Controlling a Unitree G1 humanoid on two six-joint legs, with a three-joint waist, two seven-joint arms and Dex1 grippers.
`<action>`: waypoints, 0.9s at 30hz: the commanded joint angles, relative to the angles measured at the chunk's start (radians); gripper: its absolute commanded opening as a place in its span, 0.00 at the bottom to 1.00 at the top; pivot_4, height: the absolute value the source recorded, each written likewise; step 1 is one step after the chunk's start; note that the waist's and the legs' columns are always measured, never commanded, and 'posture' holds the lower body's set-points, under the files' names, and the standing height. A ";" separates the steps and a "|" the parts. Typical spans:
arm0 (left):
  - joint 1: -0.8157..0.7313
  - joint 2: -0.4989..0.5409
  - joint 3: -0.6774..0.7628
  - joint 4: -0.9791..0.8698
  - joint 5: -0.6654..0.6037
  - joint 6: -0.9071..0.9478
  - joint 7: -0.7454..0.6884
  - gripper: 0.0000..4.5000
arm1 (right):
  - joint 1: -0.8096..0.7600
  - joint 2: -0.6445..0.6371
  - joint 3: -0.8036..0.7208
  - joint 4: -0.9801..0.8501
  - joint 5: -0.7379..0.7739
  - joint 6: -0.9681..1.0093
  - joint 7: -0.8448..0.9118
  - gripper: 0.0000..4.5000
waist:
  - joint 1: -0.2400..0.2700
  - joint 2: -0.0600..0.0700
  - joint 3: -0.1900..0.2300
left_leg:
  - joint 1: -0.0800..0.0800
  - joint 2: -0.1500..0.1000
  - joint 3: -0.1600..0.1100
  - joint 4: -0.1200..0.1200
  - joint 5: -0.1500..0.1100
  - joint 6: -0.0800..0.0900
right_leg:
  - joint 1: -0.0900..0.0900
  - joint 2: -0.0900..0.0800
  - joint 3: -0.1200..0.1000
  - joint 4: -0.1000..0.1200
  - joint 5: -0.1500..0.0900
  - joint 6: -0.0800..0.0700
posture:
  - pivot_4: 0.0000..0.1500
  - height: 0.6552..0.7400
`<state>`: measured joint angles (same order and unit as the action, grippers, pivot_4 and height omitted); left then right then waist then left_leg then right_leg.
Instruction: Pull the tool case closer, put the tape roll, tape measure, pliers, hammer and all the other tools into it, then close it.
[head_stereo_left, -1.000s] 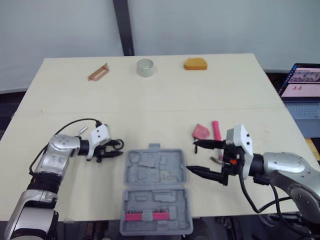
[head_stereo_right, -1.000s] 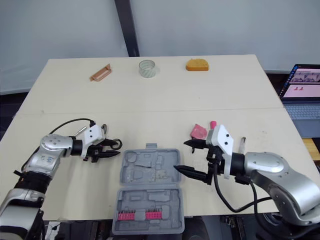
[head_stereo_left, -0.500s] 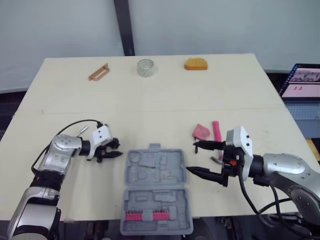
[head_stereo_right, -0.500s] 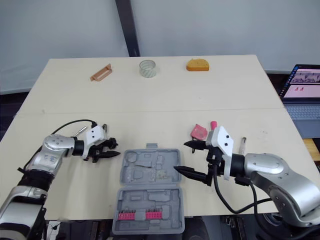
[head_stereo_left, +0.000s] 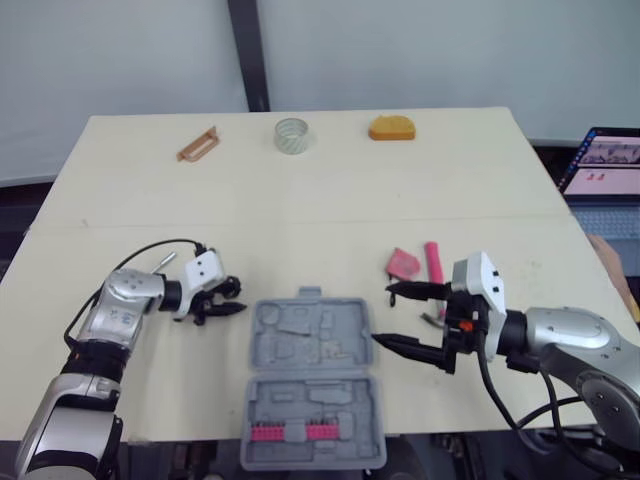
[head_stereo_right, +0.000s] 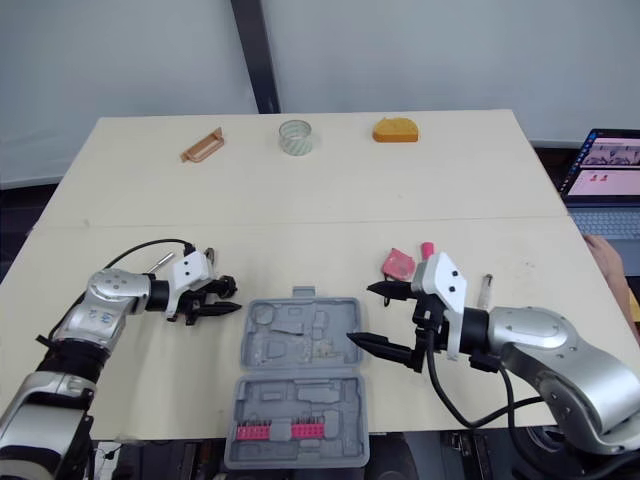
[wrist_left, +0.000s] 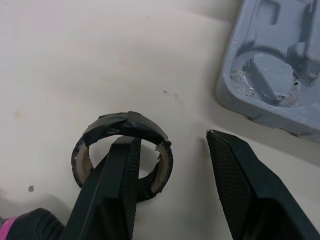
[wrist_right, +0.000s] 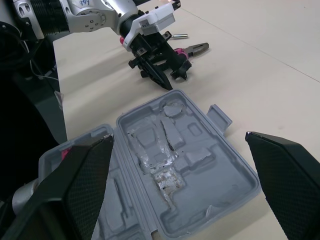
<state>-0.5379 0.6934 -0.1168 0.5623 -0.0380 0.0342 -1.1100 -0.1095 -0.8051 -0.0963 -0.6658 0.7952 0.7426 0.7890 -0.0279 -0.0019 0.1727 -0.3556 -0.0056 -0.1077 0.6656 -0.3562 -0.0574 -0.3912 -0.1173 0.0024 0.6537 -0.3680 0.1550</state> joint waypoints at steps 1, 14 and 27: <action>-0.015 0.011 0.024 -0.030 -0.017 0.004 -0.007 0.50 | 0.000 0.008 -0.029 -0.039 0.018 -0.021 -0.009 1.00 | 0.000 0.000 0.000 | 0.000 0.000 0.000 0.000 0.000 0.000 | 0.000 0.000 0.000 0.000 0.000 0.000 | 1.00 1.00; -0.033 0.005 0.022 -0.017 -0.019 0.009 -0.014 0.50 | 0.010 0.014 -0.026 -0.046 0.015 -0.022 -0.017 1.00 | 0.000 0.000 0.000 | 0.000 0.000 0.000 0.000 0.000 0.000 | 0.000 0.000 0.000 0.000 0.000 0.000 | 1.00 1.00; -0.034 0.002 0.014 -0.015 -0.013 0.016 -0.017 0.31 | 0.019 0.017 -0.027 -0.050 0.014 -0.021 -0.015 1.00 | 0.000 0.000 0.000 | 0.000 0.000 0.000 0.000 0.000 0.000 | 0.000 0.000 0.000 0.000 0.000 0.000 | 1.00 1.00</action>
<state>-0.5626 0.6910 -0.1167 0.5614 -0.0401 0.0523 -1.1182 -0.0936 -0.7899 -0.0963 -0.6776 0.7952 0.7424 0.7796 -0.0279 -0.0020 0.1727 -0.3556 -0.0056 -0.1077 0.6657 -0.3562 -0.0574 -0.3911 -0.1172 0.0024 0.6540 -0.3680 0.1550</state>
